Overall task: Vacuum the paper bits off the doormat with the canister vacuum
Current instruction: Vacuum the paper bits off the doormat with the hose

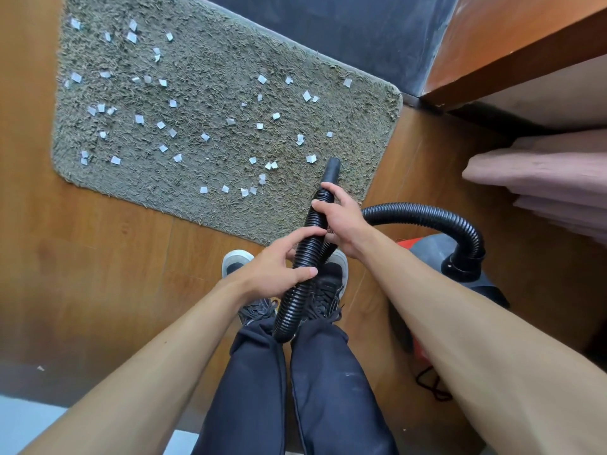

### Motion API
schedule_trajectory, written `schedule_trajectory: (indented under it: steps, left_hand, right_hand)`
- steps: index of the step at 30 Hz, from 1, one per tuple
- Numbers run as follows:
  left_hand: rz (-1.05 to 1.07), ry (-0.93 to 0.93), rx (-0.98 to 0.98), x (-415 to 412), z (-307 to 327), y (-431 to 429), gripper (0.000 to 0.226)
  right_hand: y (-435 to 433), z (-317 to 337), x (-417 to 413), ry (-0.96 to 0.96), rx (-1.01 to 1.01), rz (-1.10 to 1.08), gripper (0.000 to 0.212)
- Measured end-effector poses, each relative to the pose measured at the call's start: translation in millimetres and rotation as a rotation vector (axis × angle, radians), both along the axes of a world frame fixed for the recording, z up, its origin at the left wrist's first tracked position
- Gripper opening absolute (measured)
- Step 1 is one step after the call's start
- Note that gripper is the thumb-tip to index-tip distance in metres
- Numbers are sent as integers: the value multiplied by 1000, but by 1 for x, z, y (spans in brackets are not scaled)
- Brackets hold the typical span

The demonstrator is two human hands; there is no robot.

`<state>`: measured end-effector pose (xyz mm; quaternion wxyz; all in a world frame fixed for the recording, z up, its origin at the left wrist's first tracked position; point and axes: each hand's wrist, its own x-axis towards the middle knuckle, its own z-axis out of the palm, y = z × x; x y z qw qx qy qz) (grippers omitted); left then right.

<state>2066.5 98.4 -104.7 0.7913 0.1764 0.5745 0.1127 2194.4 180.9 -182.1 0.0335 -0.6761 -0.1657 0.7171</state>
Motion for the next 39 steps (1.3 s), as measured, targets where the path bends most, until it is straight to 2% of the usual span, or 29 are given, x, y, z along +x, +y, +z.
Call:
schedule_trajectory:
  steps: [7, 13, 23, 39]
  left_hand:
    - [-13, 0, 6, 1, 2, -3, 58]
    - [62, -38, -20, 2, 1, -11, 58]
    - [187, -36, -25, -11, 5, -31, 58]
    - [190, -80, -9, -20, 6, -28, 59]
  right_hand:
    - [3, 5, 12, 94, -52, 10, 50]
    - [2, 5, 18, 162, -85, 86, 59]
    - [-9, 1, -13, 143, -44, 186, 55]
    - [-12, 0, -20, 82, 24, 199, 47]
